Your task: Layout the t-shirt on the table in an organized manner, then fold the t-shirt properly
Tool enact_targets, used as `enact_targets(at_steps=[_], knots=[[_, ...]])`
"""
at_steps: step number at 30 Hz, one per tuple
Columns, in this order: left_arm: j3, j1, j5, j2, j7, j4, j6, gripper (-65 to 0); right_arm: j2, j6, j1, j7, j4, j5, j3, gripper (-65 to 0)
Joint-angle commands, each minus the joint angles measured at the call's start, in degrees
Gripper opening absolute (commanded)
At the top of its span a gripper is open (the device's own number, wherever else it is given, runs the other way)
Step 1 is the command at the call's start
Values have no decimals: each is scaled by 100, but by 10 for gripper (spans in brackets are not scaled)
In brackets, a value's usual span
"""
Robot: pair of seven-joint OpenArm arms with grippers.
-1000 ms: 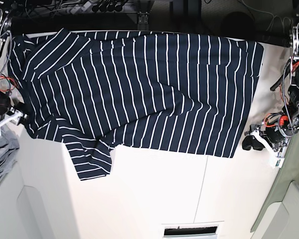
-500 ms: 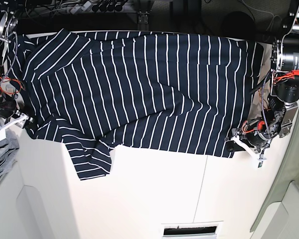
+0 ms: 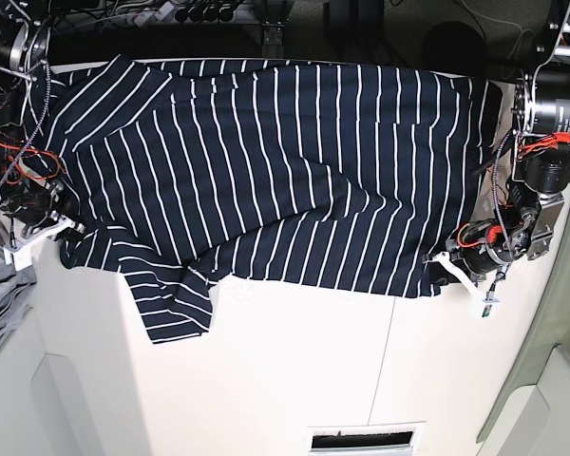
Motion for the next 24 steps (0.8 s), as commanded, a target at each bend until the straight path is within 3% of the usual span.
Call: enact_targets(at_steps=[1, 6, 11, 15, 18, 24], knots=[[-13, -170, -214, -127, -55, 179, -76, -650, 94, 79, 107, -57, 170, 17, 7, -650], [-13, -90, -1130, -490, 883, 776, -76, -650, 179, 184, 44, -817, 756, 44, 7, -650], [-13, 439, -1860, -1001, 1604, 1788, -76, -650, 417, 227, -420, -1023, 1609, 608, 7, -650], [-13, 1088, -2636, -1528, 1943, 2787, -76, -650, 586, 227, -931, -1425, 2280, 1060, 7, -650], [-13, 1587, -3088, -1910, 2260, 3526, -76, -650, 734, 225, -1421, -1423, 2682, 1235, 37, -650], [-15, 2413, -3195, -2476, 2302, 4535, -76, -650, 793, 227, -2175, -1423, 3204, 1333, 474, -650]])
